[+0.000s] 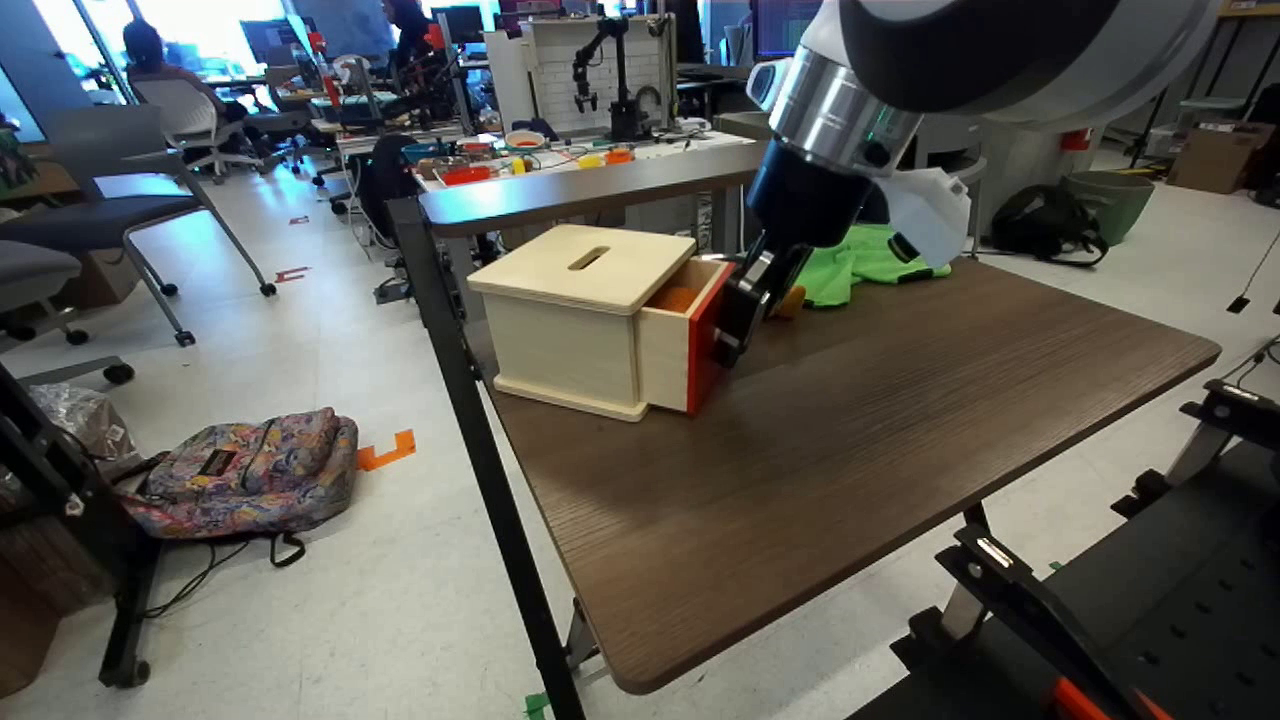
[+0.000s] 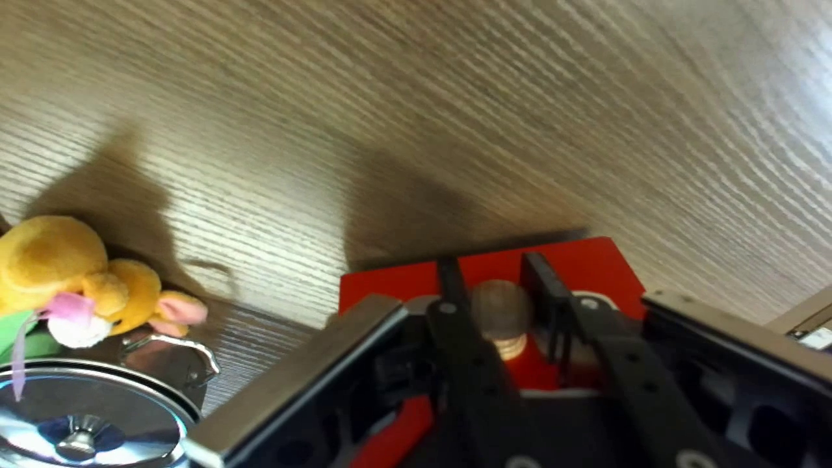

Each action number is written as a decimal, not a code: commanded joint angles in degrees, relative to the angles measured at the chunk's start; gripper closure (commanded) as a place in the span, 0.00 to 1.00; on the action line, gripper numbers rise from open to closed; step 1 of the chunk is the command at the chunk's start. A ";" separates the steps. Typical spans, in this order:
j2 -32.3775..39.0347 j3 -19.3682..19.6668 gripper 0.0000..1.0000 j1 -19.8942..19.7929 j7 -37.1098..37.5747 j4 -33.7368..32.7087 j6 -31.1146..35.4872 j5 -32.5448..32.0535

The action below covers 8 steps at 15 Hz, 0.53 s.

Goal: Open the orange drawer

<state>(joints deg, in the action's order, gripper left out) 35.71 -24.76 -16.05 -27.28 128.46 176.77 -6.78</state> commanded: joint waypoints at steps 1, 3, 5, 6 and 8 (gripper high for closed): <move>-1.33 -0.57 0.93 -2.57 -0.34 2.89 0.50 -1.53; -1.75 -0.68 0.93 -2.83 -0.43 3.41 0.50 -1.62; -2.19 -0.62 0.93 -3.15 -0.44 4.08 0.55 -1.79; -2.24 -0.75 0.93 -3.49 -0.55 4.22 0.46 -1.88; -2.20 -1.00 0.93 -3.87 -0.65 4.28 0.03 -1.87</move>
<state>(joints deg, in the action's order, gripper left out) 34.48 -24.97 -17.59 -27.62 130.72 176.77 -7.50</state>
